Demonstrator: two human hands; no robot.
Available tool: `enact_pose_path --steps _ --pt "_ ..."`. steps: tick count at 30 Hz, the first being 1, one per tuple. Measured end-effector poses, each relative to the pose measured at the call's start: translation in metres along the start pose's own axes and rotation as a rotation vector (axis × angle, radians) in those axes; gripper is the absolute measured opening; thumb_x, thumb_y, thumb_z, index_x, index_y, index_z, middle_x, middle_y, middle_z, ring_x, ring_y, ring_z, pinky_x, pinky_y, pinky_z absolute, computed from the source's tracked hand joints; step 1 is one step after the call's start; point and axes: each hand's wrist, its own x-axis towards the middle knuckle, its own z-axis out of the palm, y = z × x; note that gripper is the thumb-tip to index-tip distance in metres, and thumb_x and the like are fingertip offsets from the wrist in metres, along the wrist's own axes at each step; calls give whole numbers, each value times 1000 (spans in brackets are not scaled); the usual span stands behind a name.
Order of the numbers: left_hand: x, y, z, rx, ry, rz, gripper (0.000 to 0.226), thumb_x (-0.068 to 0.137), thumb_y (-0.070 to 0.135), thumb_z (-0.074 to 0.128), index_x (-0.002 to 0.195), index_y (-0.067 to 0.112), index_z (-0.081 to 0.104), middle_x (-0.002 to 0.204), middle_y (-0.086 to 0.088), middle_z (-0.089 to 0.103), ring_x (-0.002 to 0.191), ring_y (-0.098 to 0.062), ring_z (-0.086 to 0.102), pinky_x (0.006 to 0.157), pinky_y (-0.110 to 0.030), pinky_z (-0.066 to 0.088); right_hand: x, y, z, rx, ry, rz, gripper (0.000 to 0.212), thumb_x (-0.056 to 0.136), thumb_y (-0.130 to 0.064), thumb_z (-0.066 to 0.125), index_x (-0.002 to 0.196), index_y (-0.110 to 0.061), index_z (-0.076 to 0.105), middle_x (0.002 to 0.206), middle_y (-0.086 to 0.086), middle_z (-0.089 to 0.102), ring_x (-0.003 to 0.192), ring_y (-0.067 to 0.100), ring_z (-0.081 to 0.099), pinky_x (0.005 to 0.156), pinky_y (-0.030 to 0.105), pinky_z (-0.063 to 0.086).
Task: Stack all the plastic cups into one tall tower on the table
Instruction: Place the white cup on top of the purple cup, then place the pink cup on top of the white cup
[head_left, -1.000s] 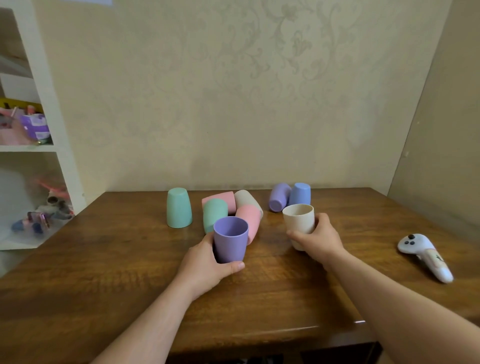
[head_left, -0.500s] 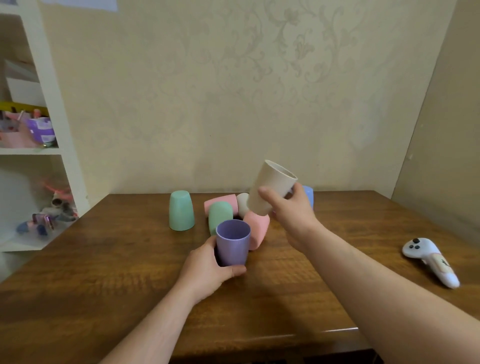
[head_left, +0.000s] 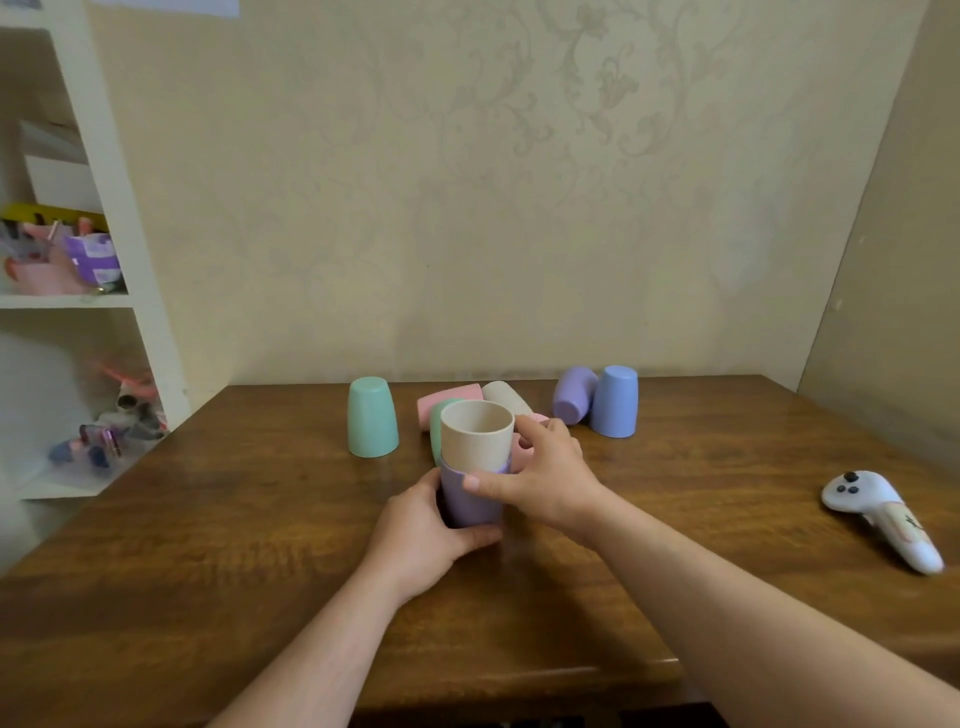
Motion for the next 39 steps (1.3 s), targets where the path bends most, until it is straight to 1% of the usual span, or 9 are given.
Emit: enact_pose_path --steps 5,8,12,17,22,25,33,35,39 --pt "2 2 1 70 23 -9 88 73 49 97 148 31 56 142 9 69 126 -16 66 103 -36 57 0 39 -26 207 -31 68 119 52 -51 90 160 -38 41 138 0 46 126 18 55 100 34 52" --pt "2 3 2 85 28 -9 92 72 51 97 151 29 54 146 8 67 127 -16 66 102 -35 57 11 61 -37 388 104 248 109 62 -33 75 163 -37 36 131 5 55 111 25 66 94 44 59" --pt "2 6 3 96 34 -17 93 74 51 95 152 29 52 149 8 65 130 -15 65 100 -31 55 34 62 -37 264 269 463 98 79 -54 71 165 -31 29 155 12 41 129 37 54 106 51 50" --pt "1 3 2 75 41 -15 89 72 50 97 148 31 55 143 10 68 123 -13 66 100 -33 57 47 53 -20 81 180 529 103 85 -78 59 168 -37 14 160 20 35 144 46 39 117 59 38" --pt "2 1 2 76 47 0 87 72 51 97 147 32 56 140 11 69 121 -11 66 98 -31 57 39 52 -12 -61 62 403 100 72 -86 47 162 -61 11 159 11 41 135 41 51 108 52 49" --pt "3 0 2 79 48 12 87 72 51 97 146 30 56 140 10 69 121 -12 67 97 -31 57 33 50 -17 -186 29 305 92 79 -72 51 162 -55 15 153 4 53 132 36 55 102 48 50" --pt "1 4 2 68 10 10 77 76 53 92 141 34 55 132 16 66 115 -8 65 92 -27 55 11 56 -41 -643 120 141 111 77 -41 75 163 -44 6 143 -6 45 126 31 41 90 47 41" --pt "1 5 1 12 21 10 67 79 48 89 136 38 56 130 15 67 113 -8 66 92 -29 57 10 47 -46 -500 207 157 103 73 -43 76 160 -42 20 141 -6 50 126 31 47 93 48 46" --pt "0 2 -1 -29 26 13 73 81 39 89 144 36 54 124 18 67 107 -3 66 86 -24 55 12 -1 -58 345 422 71 48 73 -30 81 116 -37 59 106 -7 72 97 18 73 76 37 62"
